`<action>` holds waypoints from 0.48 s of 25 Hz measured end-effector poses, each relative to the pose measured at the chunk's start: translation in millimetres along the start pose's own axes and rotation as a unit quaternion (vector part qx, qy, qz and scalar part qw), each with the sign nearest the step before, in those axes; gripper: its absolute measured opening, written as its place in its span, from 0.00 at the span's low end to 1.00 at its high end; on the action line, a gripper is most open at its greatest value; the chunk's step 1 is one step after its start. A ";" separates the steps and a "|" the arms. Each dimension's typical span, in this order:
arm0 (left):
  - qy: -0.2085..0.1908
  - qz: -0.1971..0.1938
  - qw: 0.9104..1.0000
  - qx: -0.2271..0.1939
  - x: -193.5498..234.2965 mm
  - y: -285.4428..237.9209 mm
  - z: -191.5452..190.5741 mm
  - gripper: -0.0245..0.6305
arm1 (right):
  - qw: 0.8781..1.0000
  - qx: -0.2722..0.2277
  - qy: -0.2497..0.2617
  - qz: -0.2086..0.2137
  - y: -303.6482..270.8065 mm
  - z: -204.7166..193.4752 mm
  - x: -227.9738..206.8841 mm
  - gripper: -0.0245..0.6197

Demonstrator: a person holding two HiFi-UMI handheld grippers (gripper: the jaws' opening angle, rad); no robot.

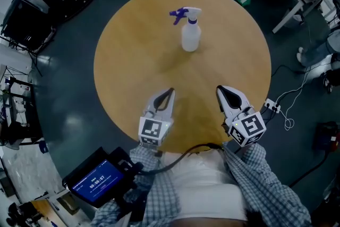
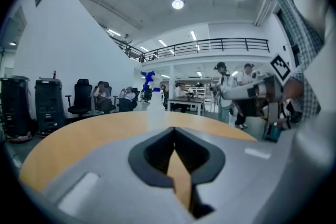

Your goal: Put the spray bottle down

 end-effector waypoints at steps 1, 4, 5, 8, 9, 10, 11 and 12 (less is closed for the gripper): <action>0.002 -0.002 1.000 0.001 -0.8 0.0 -0.7 0.04 | 1.000 0.001 -0.001 -0.001 0.4 -0.6 0.3 0.04; 0.010 -0.004 1.000 0.005 -1.3 -0.5 -2.2 0.04 | 1.000 0.005 -0.004 -0.004 1.7 -2.1 0.2 0.04; 0.012 -0.003 1.000 0.007 -1.1 -0.4 -2.4 0.04 | 1.000 0.006 -0.004 -0.005 2.3 -2.4 0.2 0.04; 0.020 -0.006 1.000 0.012 -3.2 0.2 2.5 0.04 | 1.000 0.008 -0.002 -0.005 3.8 -3.5 0.4 0.04; 0.019 -0.007 1.000 0.011 -3.4 0.1 1.2 0.04 | 1.000 0.008 -0.002 -0.005 4.0 -3.9 0.7 0.04; 0.019 -0.008 1.000 0.011 -3.2 0.1 -1.5 0.04 | 1.000 0.009 -0.002 -0.006 4.2 -4.5 1.1 0.04; 0.019 -0.008 1.000 0.011 -3.1 0.2 -3.5 0.04 | 1.000 0.010 -0.003 -0.006 4.3 -5.0 1.4 0.04; 0.020 -0.008 1.000 0.012 -3.2 0.3 -3.8 0.04 | 1.000 0.011 -0.003 -0.006 4.3 -5.4 1.6 0.04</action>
Point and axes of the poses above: the fingertips, and each gripper's own axes: y backward along the fingers, x to its left, z out of its top, the point moved 8 cm from there along y, backward along the fingers, and after that the axes turned 10 degrees about x, right-handed, at the moved point
